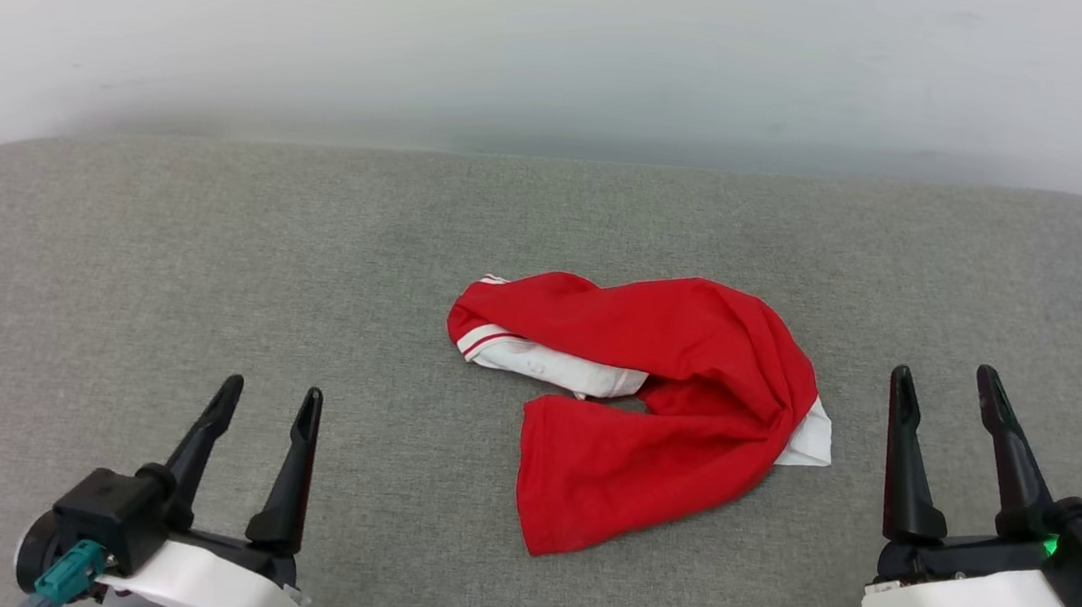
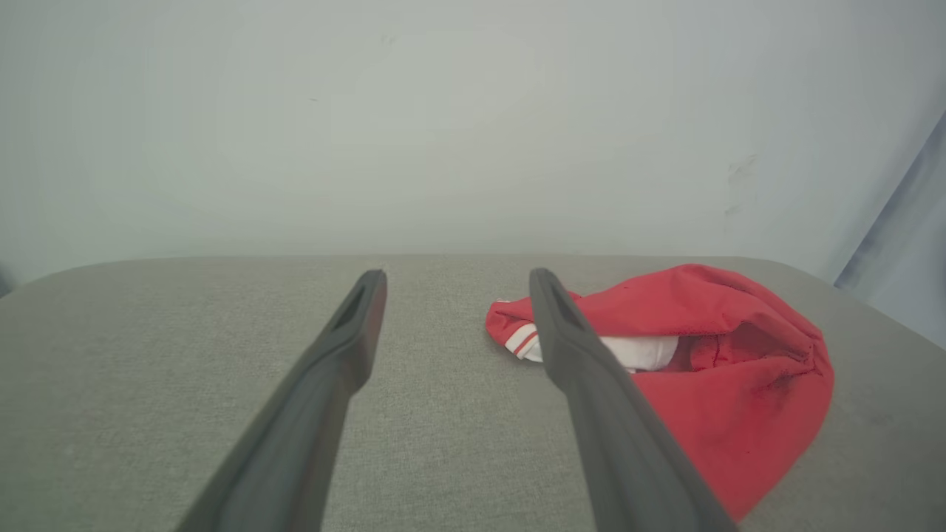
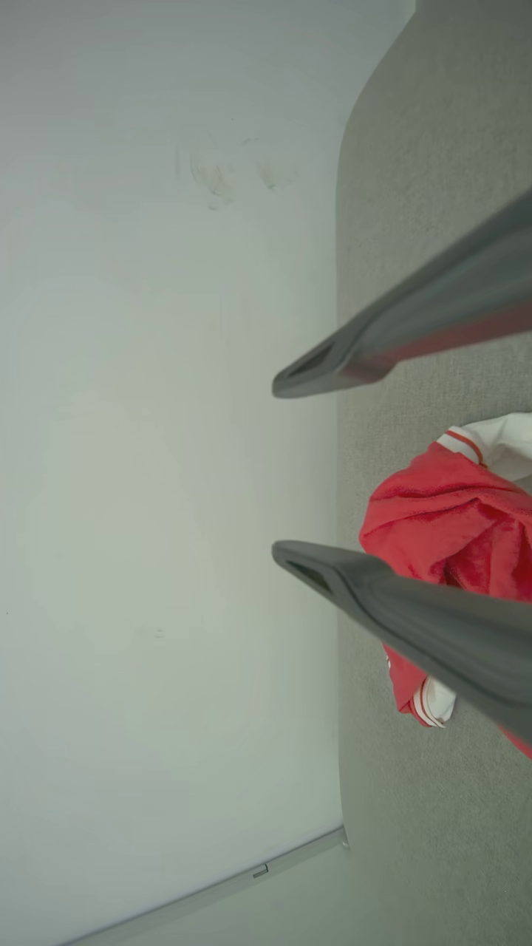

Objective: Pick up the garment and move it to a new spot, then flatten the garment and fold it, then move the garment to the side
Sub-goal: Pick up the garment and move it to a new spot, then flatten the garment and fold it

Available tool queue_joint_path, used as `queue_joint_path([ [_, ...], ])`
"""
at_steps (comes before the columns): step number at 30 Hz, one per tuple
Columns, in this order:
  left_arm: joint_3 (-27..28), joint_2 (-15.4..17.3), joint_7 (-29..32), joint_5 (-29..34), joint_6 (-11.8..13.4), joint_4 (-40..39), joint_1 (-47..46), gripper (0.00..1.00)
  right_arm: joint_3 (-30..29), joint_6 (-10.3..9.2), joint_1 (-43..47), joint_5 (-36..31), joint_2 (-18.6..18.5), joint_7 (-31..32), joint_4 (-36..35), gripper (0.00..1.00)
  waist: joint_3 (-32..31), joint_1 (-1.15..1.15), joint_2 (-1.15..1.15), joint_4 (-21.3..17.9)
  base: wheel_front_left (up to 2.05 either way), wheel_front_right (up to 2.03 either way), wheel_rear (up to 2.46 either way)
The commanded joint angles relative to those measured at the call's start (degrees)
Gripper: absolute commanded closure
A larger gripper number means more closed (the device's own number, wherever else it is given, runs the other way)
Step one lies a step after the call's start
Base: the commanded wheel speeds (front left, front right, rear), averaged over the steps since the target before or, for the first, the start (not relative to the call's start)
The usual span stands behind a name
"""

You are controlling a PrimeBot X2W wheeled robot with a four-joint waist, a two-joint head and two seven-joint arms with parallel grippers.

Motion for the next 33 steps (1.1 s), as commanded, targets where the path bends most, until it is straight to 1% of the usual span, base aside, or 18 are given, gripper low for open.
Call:
queue_joint_path([
  [1, 0.3, -0.8, -0.1, 0.2, -0.9, 0.4, 0.6, 0.00, 0.5, -0.02, 0.2, 0.6, 0.1, -0.1, 0.0, 0.00, 0.3, 0.00, 0.00, -0.5, 0.00, 0.00, 0.00],
  [7, -0.6, -1.3, 0.3, 0.9, -2.7, 2.1, -1.3, 0.00, 1.5, -0.02, -0.2, 0.3, 0.1, -0.1, -0.4, 0.00, 1.9, 0.00, 0.00, -1.7, 0.00, 0.00, 0.00],
  [9, -1.2, -1.3, 1.5, 1.0, -2.8, 2.1, -3.1, 0.00, 1.6, -0.02, -0.3, 0.2, 0.1, -0.1, -0.5, 0.00, 3.0, 0.00, 0.00, -2.3, 0.00, 0.00, 0.00],
  [11, -2.2, -1.4, 4.2, 1.2, -2.9, 1.9, -5.5, 0.00, 1.5, -0.02, -0.8, 0.1, 0.1, -0.1, -0.7, 0.00, 4.5, 0.00, 0.00, -2.7, 0.00, 0.00, 0.00],
  [12, -2.8, -1.8, 6.2, 0.8, -2.8, 1.9, -6.8, 0.00, 1.4, -0.02, -0.9, 0.0, 0.1, -0.1, -0.7, 0.00, 5.1, 0.00, 0.00, -2.9, 0.00, 0.00, 0.00],
  [15, -4.6, -2.1, 14.9, 0.1, -2.5, 2.3, -12.3, 0.00, 1.3, -0.02, -1.4, -0.2, 0.1, -0.1, -0.9, 0.00, 7.2, 0.00, 0.00, -3.3, 0.00, 0.00, 0.00],
  [20, -8.6, -1.2, 34.4, -1.0, -2.5, 4.4, -22.1, 0.00, 1.8, -0.02, -2.7, -0.3, 0.1, -0.1, -1.4, 0.00, 10.6, 0.00, 0.00, -4.0, 0.00, 0.00, 0.00],
  [23, -9.7, -1.9, 42.0, -1.5, -2.0, 5.9, -27.3, 0.00, 2.0, -0.02, -3.3, -0.1, 0.1, -0.1, -1.6, 0.00, 12.5, 0.00, 0.00, -4.6, 0.00, 0.00, 0.00],
  [26, -10.5, -2.6, 46.9, -2.5, -2.3, 8.3, -31.3, 0.00, 2.2, -0.02, -3.9, 0.0, 0.1, -0.1, -1.8, 0.00, 14.4, 0.00, 0.00, -5.2, 0.00, 0.00, 0.00],
  [28, -10.8, -3.2, 49.1, -3.1, -2.3, 10.2, -33.5, 0.00, 2.3, -0.02, -4.3, 0.1, 0.1, -0.1, -1.8, 0.00, 15.5, 0.00, 0.00, -5.6, 0.00, 0.00, 0.00],
  [30, -11.0, -3.5, 50.3, -2.9, -2.1, 12.3, -35.0, 0.00, 2.1, -0.02, -4.7, 0.2, 0.1, -0.1, -2.0, 0.00, 16.5, 0.00, 0.00, -6.0, 0.00, 0.00, 0.00],
  [33, -11.2, -4.0, 50.3, -2.4, -1.7, 15.3, -36.8, 0.00, 1.9, -0.02, -5.1, 0.5, 0.1, -0.1, -2.2, 0.00, 17.9, 0.00, 0.00, -6.3, 0.00, 0.00, 0.00],
])
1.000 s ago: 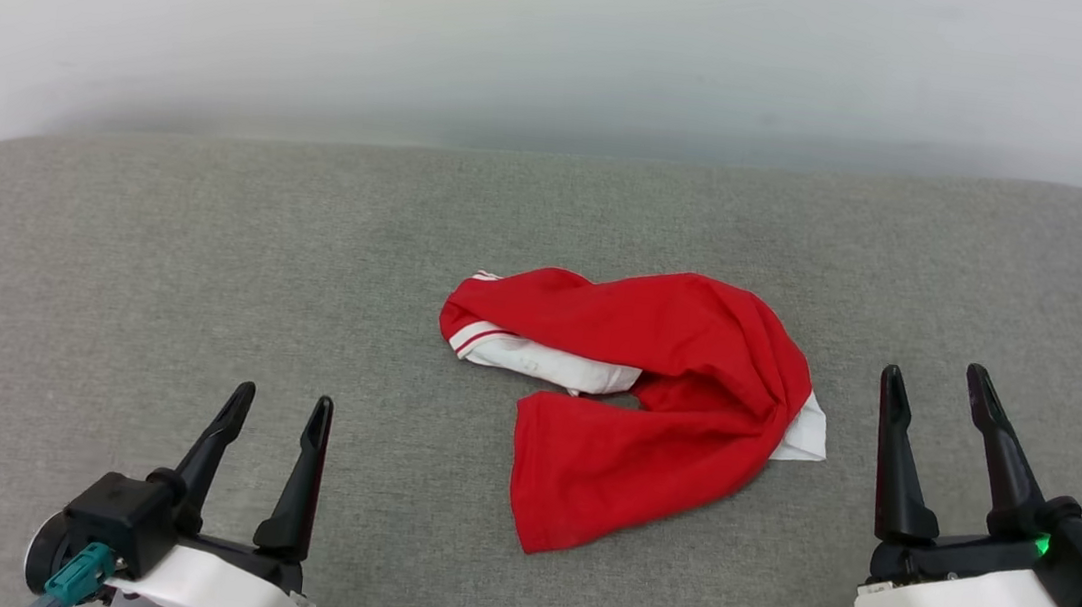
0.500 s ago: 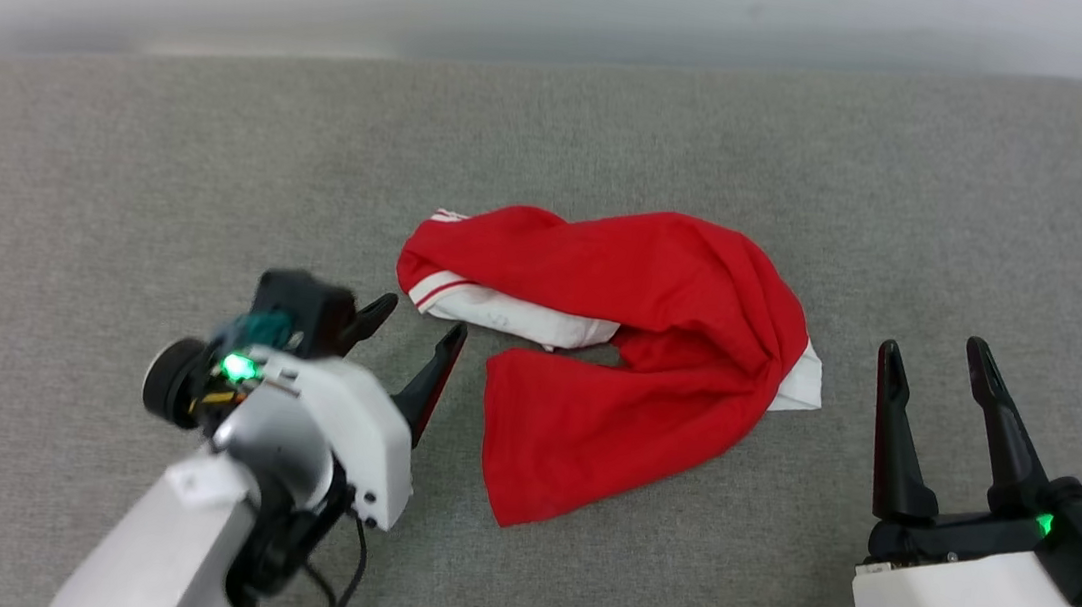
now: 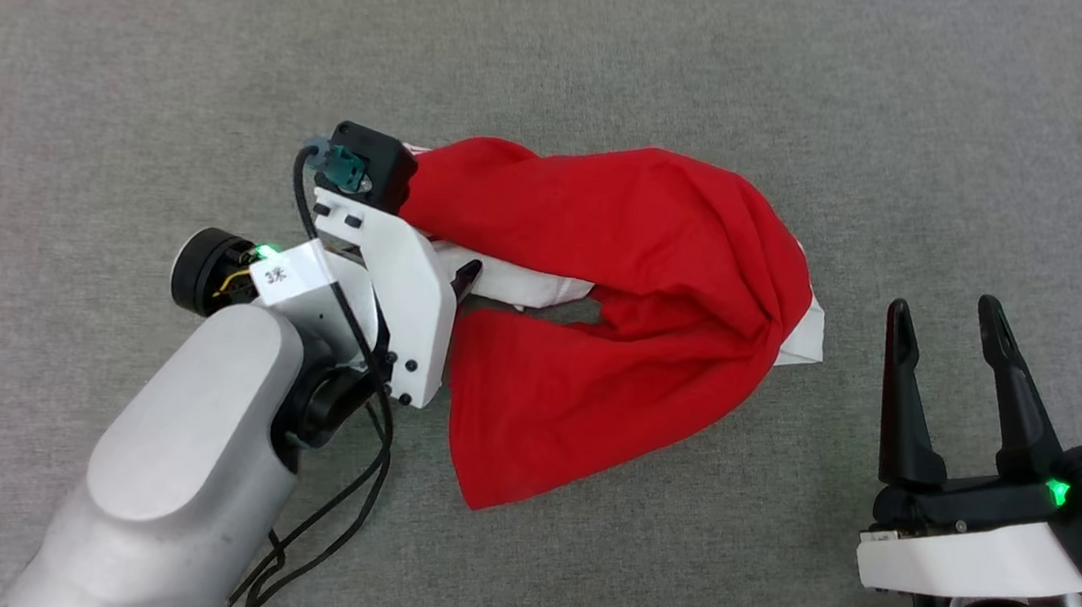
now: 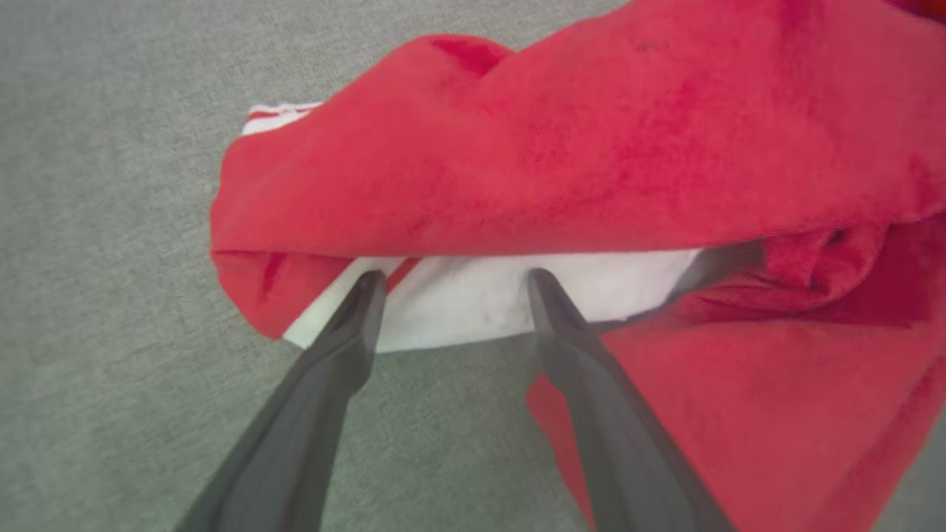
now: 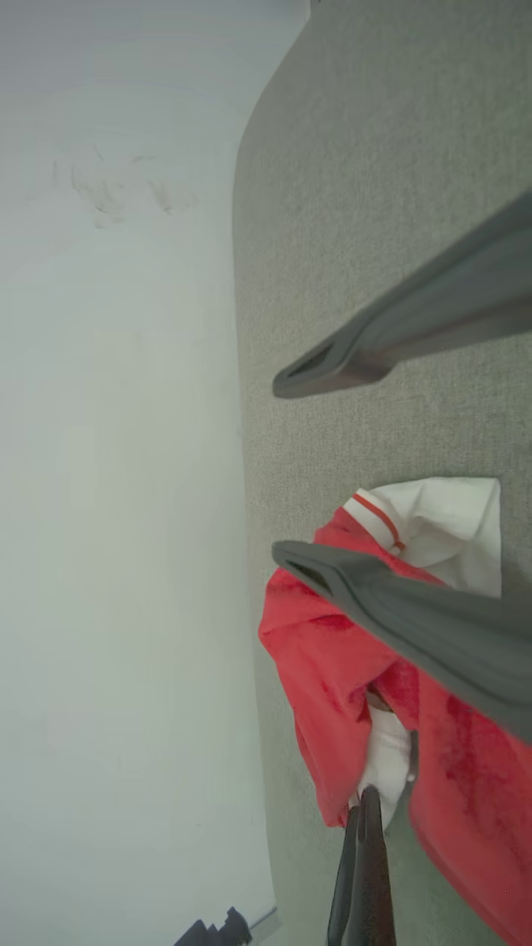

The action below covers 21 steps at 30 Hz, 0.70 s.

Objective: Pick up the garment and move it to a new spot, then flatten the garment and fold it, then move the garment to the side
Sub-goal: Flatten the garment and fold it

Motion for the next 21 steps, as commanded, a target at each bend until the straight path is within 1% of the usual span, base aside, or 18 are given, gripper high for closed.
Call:
queue_joint_path([
  [1, -0.1, -0.3, -0.2, 0.1, 0.0, 0.8, -0.8, 0.00, 0.0, -0.02, -0.6, 0.5, 0.1, -0.1, -0.3, 0.00, 1.0, 0.00, 0.00, -0.4, 0.00, 0.00, 0.00],
  [4, -0.8, -1.3, -0.3, 0.0, -0.5, 3.5, -2.0, 0.00, -0.1, -0.02, -0.9, 0.5, 0.1, -0.1, -0.3, 0.00, 2.0, 0.00, 0.00, -0.3, 0.00, 0.00, 0.00],
  [7, -2.6, -1.5, 0.5, 0.6, -1.9, 6.1, -2.4, 0.00, -0.1, -0.02, -1.3, 0.6, 0.1, -0.1, -0.2, 0.00, 2.7, 0.00, 0.00, -0.1, 0.00, 0.00, 0.00],
  [8, -3.2, -1.6, 0.8, 0.5, -2.3, 7.0, -2.2, 0.16, -0.2, -0.02, -1.4, 0.6, 0.1, -0.1, -0.1, 0.00, 2.8, 0.00, 0.00, 0.0, 0.00, 0.00, 0.00],
  [9, -3.9, -1.7, 1.0, 0.7, -2.7, 7.8, -2.0, 0.93, -0.1, -0.02, -1.4, 0.6, 0.1, -0.1, 0.0, 0.00, 2.8, 0.00, 0.00, 0.2, 0.00, 0.00, 0.00],
  [10, -4.3, -1.8, 1.0, 0.8, -3.1, 8.6, -1.8, 1.00, 0.0, -0.02, -1.3, 0.5, 0.1, -0.1, 0.2, 0.00, 2.8, 0.00, 0.00, 0.4, 0.00, 0.00, 0.00],
  [14, -4.5, -1.9, -1.1, 0.7, -3.9, 9.7, -0.9, 1.00, -0.1, -0.02, -1.1, 0.2, 0.1, -0.1, 0.8, 0.00, 1.7, 0.00, 0.00, 1.3, 0.00, 0.00, 0.00],
  [21, -2.4, 0.9, -7.3, 0.4, -3.7, 7.3, 1.7, 1.00, -0.2, -0.02, 0.0, 0.2, 0.1, -0.1, 1.8, 0.00, -2.7, 0.00, 0.00, 3.7, 0.00, 0.00, 0.00],
])
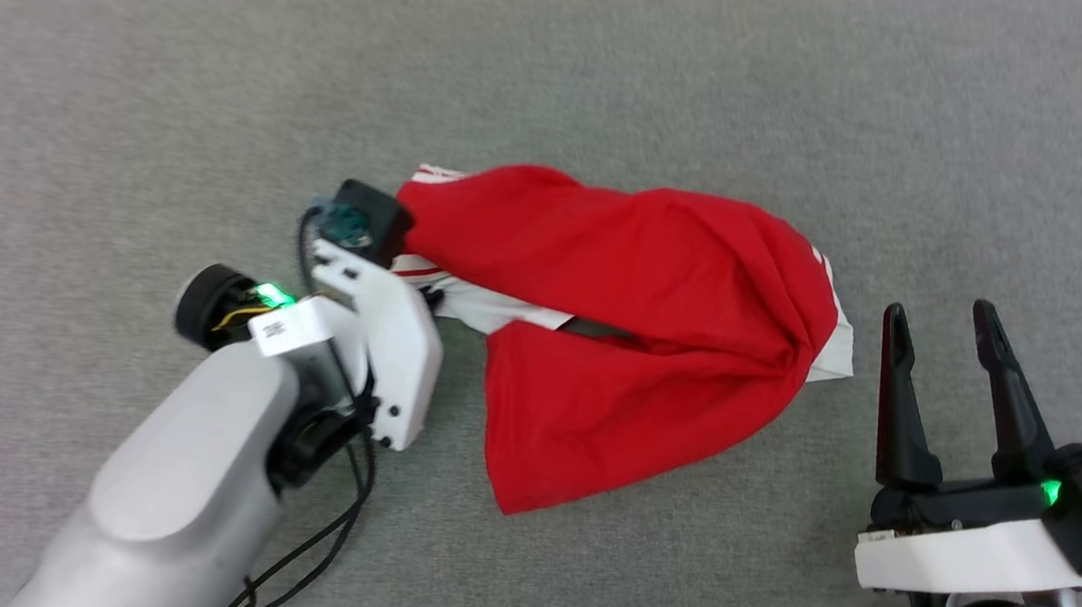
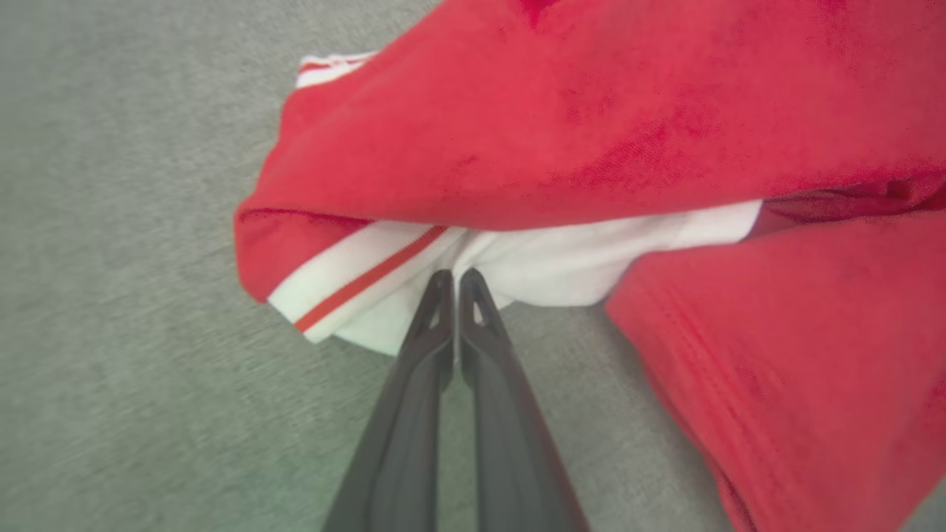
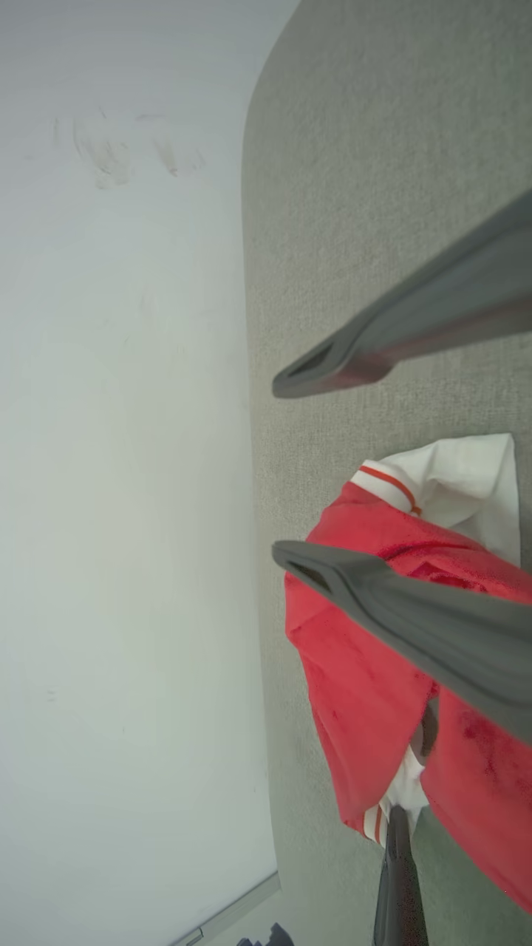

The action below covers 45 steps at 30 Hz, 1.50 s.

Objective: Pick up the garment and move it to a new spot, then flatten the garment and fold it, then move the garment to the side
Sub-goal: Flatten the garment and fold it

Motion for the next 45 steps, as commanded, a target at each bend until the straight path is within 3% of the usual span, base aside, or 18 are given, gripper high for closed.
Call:
queue_joint_path([
  [1, 0.7, 1.0, -1.2, -0.2, 0.4, -1.0, 1.4, 1.00, -0.1, -0.02, 0.9, 0.3, 0.1, -0.1, 0.2, 0.00, -2.1, 0.00, 0.00, 1.4, 0.00, 0.00, 0.00],
  [7, 4.5, 6.8, -4.8, -1.2, 1.1, -7.7, 7.1, 1.00, -0.3, -0.02, 1.9, 0.9, 0.1, -0.1, 1.3, 0.00, -5.3, 0.00, 0.00, 3.2, 0.00, 0.00, 0.00],
  [14, 8.9, 15.5, -3.9, -4.1, -0.6, -14.7, 13.2, 1.00, -0.1, -0.02, 1.8, 1.6, 0.1, -0.1, 1.9, 0.00, -6.4, 0.00, 0.00, 3.9, 0.00, 0.00, 0.00],
  [20, 12.7, 20.1, -5.1, -5.6, -0.4, -15.6, 16.1, 1.00, 0.2, -0.02, 1.6, 1.9, 0.1, -0.1, 2.0, 0.00, -6.5, 0.00, 0.00, 4.0, 0.00, 0.00, 0.00],
  [21, 12.9, 20.8, -5.3, -5.1, 0.0, -14.8, 16.7, 0.87, 0.3, -0.02, 1.6, 2.0, 0.1, -0.1, 2.0, 0.00, -6.5, 0.00, 0.00, 3.9, 0.00, 0.00, 0.00],
  [22, 13.0, 21.8, -5.9, -4.0, 0.4, -14.3, 17.1, 0.00, 0.4, -0.02, 1.5, 2.0, 0.1, -0.1, 2.1, 0.00, -6.6, 0.00, 0.00, 3.9, 0.00, 0.00, 0.00],
  [23, 13.2, 22.1, -6.8, -3.1, 1.0, -13.7, 17.0, 0.00, 0.5, -0.02, 1.5, 2.0, 0.1, -0.1, 2.1, 0.00, -6.6, 0.00, 0.00, 3.8, 0.00, 0.00, 0.00],
  [28, 13.0, 19.9, -14.6, 0.0, 2.9, -13.0, 17.8, 0.00, 0.5, -0.02, 2.0, 1.8, 0.1, -0.1, 2.3, 0.00, -7.7, 0.00, 0.00, 3.8, 0.00, 0.00, 0.00],
  [38, 11.9, 11.1, -34.9, 1.8, 4.3, -18.2, 21.4, 0.00, -0.5, -0.02, 3.6, 0.8, 0.1, -0.1, 2.6, 0.00, -11.5, 0.00, 0.00, 5.3, 0.00, 0.00, 0.00],
  [45, 10.0, 7.0, -39.0, 0.9, 5.6, -21.0, 27.2, 0.00, -0.5, -0.02, 4.7, 0.2, 0.1, -0.1, 2.7, 0.00, -13.6, 0.00, 0.00, 5.6, 0.00, 0.00, 0.00],
])
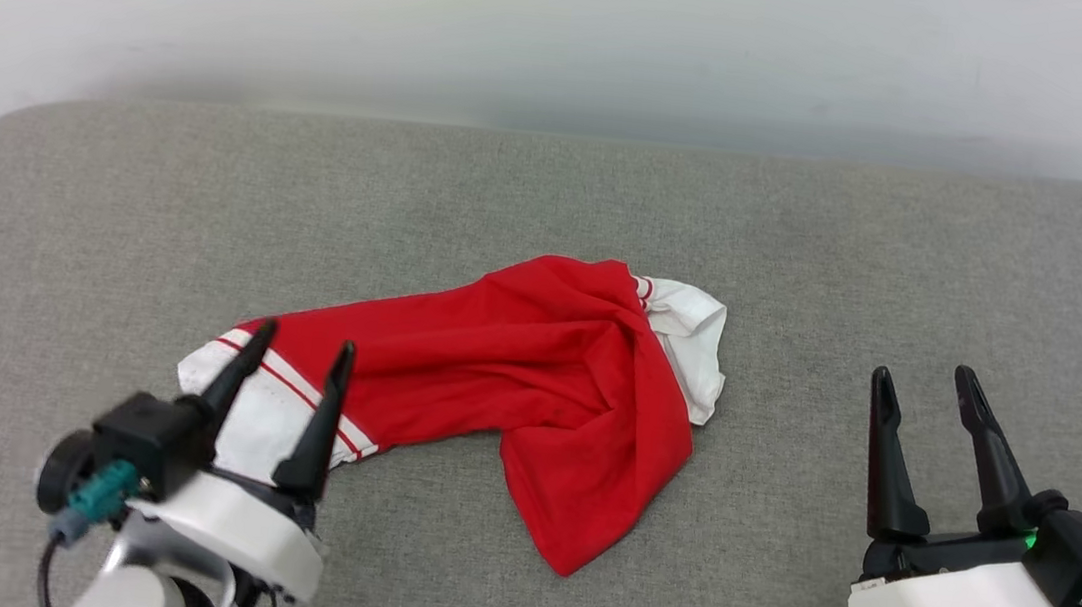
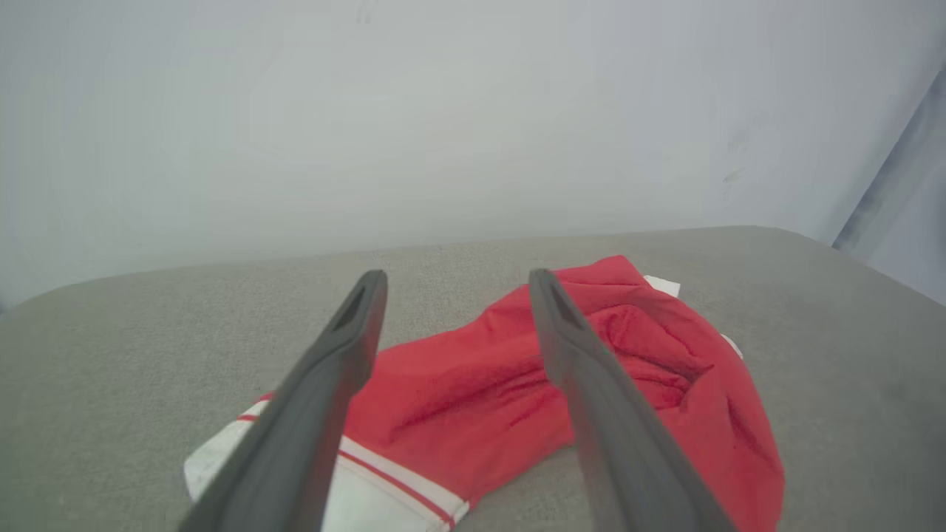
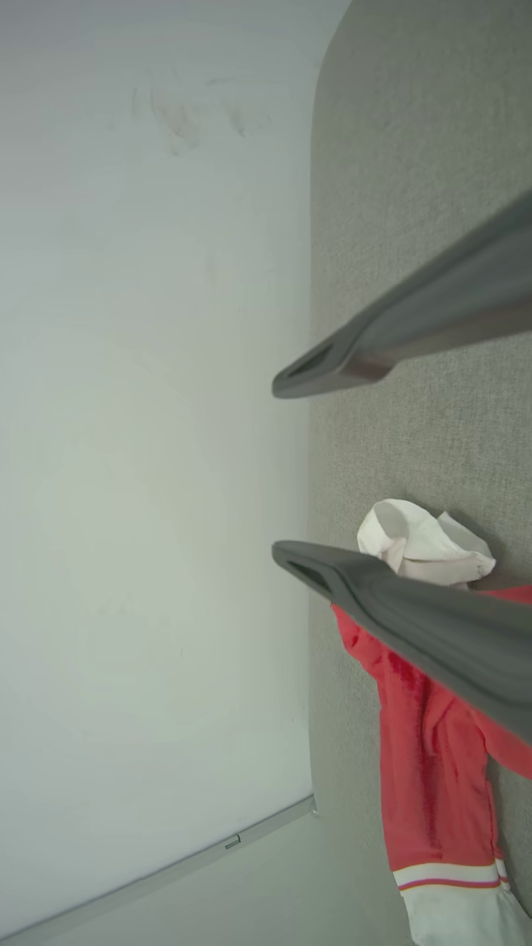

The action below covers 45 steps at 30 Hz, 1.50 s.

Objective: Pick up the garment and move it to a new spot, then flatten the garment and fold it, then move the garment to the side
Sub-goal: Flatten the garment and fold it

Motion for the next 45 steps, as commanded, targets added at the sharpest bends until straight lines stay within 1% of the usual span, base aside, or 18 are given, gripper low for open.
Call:
queue_joint_path([
  [1, -0.3, -0.1, -0.2, 0.1, 0.2, -0.5, 0.5, 0.00, 0.0, -0.02, 0.8, -0.3, 0.1, -0.1, 0.0, 0.00, -0.4, 0.00, 0.00, 0.1, 0.00, 0.00, 0.00],
  [5, -2.6, -1.3, 1.8, 0.4, 0.3, -2.4, 0.9, 0.00, 0.3, -0.02, 1.1, -0.7, 0.1, -0.1, -0.3, 0.00, -0.4, 0.00, 0.00, -0.1, 0.00, 0.00, 0.00],
  [8, -4.7, -2.1, 6.0, 0.2, -0.1, -3.4, -1.2, 0.00, 0.5, -0.02, 0.7, -0.9, 0.1, -0.1, -0.6, 0.00, 0.3, 0.00, 0.00, -0.8, 0.00, 0.00, 0.00],
  [9, -5.2, -2.4, 8.1, 0.1, 0.6, -3.2, -2.2, 0.00, 0.5, -0.02, 0.5, -1.0, 0.1, -0.1, -0.8, 0.00, 0.7, 0.00, 0.00, -1.1, 0.00, 0.00, 0.00],
  [10, -6.3, -2.5, 10.4, 0.5, 0.5, -3.0, -3.3, 0.00, 0.6, -0.02, 0.3, -1.1, 0.1, -0.1, -0.8, 0.00, 1.2, 0.00, 0.00, -1.4, 0.00, 0.00, 0.00],
  [11, -7.2, -3.4, 12.9, 0.0, 0.6, -2.8, -4.6, 0.00, 0.7, -0.02, 0.2, -1.2, 0.1, -0.1, -0.8, 0.00, 1.6, 0.00, 0.00, -1.7, 0.00, 0.00, 0.00],
  [15, -11.4, -5.1, 23.1, 0.2, -0.4, -0.6, -11.4, 0.00, 1.1, -0.02, -0.6, -1.3, 0.1, -0.1, -1.0, 0.00, 3.8, 0.00, 0.00, -3.6, 0.00, 0.00, 0.00],
  [16, -12.3, -5.6, 24.6, 1.0, -0.7, 0.3, -13.4, 0.00, 1.2, -0.02, -0.8, -1.2, 0.1, -0.1, -1.0, 0.00, 4.4, 0.00, 0.00, -4.1, 0.00, 0.00, 0.00],
  [18, -13.2, -8.5, 26.9, 0.0, -0.7, 3.0, -16.8, 0.00, 1.4, -0.02, -1.3, -1.1, 0.1, -0.1, -1.0, 0.00, 5.5, 0.00, 0.00, -5.1, 0.00, 0.00, 0.00],
  [20, -14.7, -9.2, 30.2, 0.4, -1.6, 7.4, -20.0, 0.00, 1.8, -0.02, -1.8, -1.2, 0.1, -0.1, -1.1, 0.00, 6.5, 0.00, 0.00, -6.3, 0.00, 0.00, 0.00],
  [25, -16.0, -11.9, 35.5, 0.4, -1.9, 17.3, -27.2, 0.00, 1.6, -0.02, -2.7, -0.4, 0.1, -0.1, -1.3, 0.00, 8.7, 0.00, 0.00, -8.9, 0.00, 0.00, 0.00],
  [28, -17.3, -11.6, 38.9, 1.4, -2.6, 22.8, -30.6, 0.00, 1.5, -0.02, -2.7, -0.2, 0.1, -0.1, -1.3, 0.00, 9.7, 0.00, 0.00, -9.8, 0.00, 0.00, 0.00],
  [32, -19.0, -12.2, 42.0, 1.1, -4.7, 28.5, -32.6, 0.00, 1.3, -0.02, -2.8, 0.3, 0.1, -0.1, -1.3, 0.00, 10.3, 0.00, 0.00, -10.4, 0.00, 0.00, 0.00],
  [33, -19.4, -12.3, 42.7, 0.9, -5.4, 29.7, -32.9, 0.52, 1.3, -0.02, -2.9, 0.4, 0.1, -0.1, -1.3, 0.00, 10.3, 0.00, 0.00, -10.5, 0.00, 0.00, 0.00],
  [34, -19.8, -12.4, 43.2, 0.6, -6.0, 30.5, -33.1, 1.00, 1.3, -0.02, -3.0, 0.4, 0.1, -0.1, -1.2, 0.00, 10.4, 0.00, 0.00, -10.5, 0.00, 0.00, 0.00],
  [36, -20.2, -12.6, 43.7, 0.1, -6.9, 31.9, -33.1, 1.00, 1.3, -0.02, -3.2, 0.7, 0.1, -0.1, -1.1, 0.00, 10.3, 0.00, 0.00, -10.4, 0.00, 0.00, 0.00],
  [40, -20.6, -13.6, 42.9, -1.1, -8.2, 33.3, -32.6, 1.00, 1.4, -0.02, -3.3, 0.9, 0.1, -0.1, -0.7, 0.00, 9.6, 0.00, 0.00, -10.0, 0.00, 0.00, 0.00],
  [45, -23.7, -16.1, 42.9, -2.1, -9.8, 31.8, -31.2, 1.00, 0.9, -0.02, -2.9, 0.7, 0.1, -0.1, -0.4, 0.00, 7.5, 0.00, 0.00, -9.7, 0.00, 0.00, 0.00],
])
